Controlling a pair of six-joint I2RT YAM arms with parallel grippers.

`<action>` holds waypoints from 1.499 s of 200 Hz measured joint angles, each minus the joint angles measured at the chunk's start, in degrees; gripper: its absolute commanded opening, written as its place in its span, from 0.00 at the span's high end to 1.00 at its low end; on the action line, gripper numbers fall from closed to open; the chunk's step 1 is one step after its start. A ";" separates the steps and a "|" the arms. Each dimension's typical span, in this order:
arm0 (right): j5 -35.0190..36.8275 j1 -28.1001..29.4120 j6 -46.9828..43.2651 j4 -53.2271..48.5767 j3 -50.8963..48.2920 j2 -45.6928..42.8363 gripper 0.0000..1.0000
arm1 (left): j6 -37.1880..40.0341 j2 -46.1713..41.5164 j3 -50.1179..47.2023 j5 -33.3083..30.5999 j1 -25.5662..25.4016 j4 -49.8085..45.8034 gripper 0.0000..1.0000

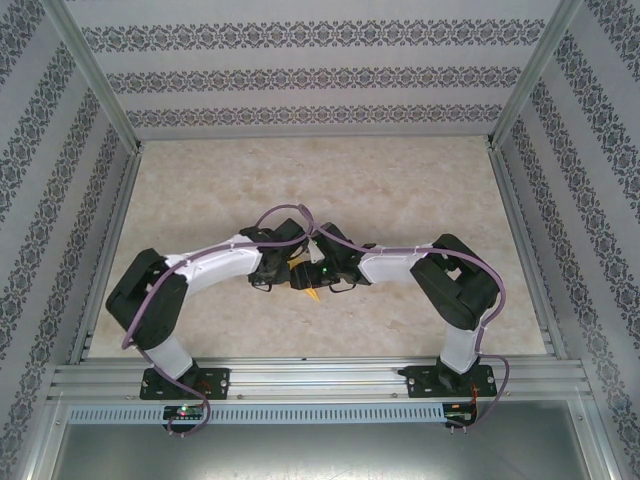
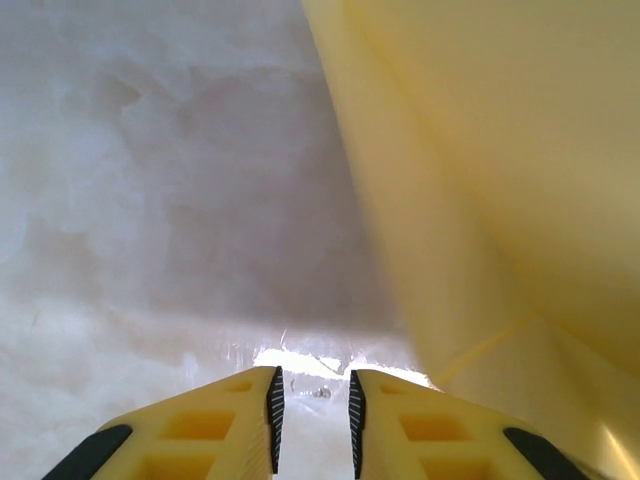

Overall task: Fold a paper plane with a square sheet of paper (pick it up from the middle)
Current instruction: Move a paper plane to the center of the table.

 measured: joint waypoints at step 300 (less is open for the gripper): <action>1.03 -1.09 0.59 -0.59 -0.09 0.13 0.64 | -13.33 -6.80 -16.28 22.97 12.37 27.19 0.32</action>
